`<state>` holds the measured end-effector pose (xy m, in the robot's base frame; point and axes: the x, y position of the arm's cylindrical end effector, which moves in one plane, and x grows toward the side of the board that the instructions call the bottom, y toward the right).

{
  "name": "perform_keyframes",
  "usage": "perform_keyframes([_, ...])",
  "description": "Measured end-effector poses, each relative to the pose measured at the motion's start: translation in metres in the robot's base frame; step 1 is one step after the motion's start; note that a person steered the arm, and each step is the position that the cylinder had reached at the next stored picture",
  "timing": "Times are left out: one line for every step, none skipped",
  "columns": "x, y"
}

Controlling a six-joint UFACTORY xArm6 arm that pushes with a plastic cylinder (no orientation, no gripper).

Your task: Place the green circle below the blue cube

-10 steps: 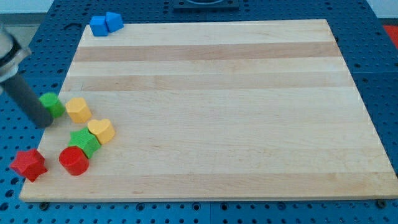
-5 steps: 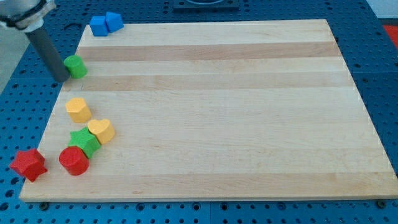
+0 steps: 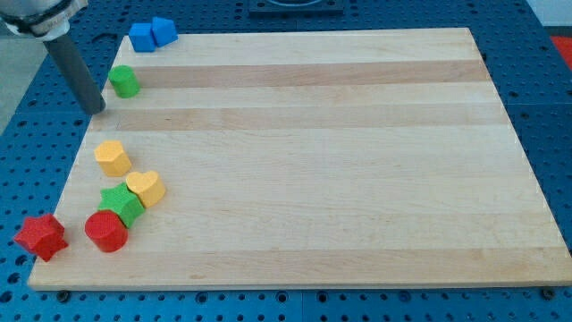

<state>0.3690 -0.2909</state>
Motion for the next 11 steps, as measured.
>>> perform_keyframes([-0.008,0.012])
perform_keyframes([-0.032,0.012])
perform_keyframes([-0.051,0.012])
perform_keyframes([-0.056,0.012])
perform_keyframes([-0.046,0.016])
perform_keyframes([-0.045,0.028])
perform_keyframes([-0.057,0.029])
perform_keyframes([-0.075,0.024])
perform_keyframes([-0.081,0.024])
perform_keyframes([-0.081,0.023])
perform_keyframes([-0.089,0.021])
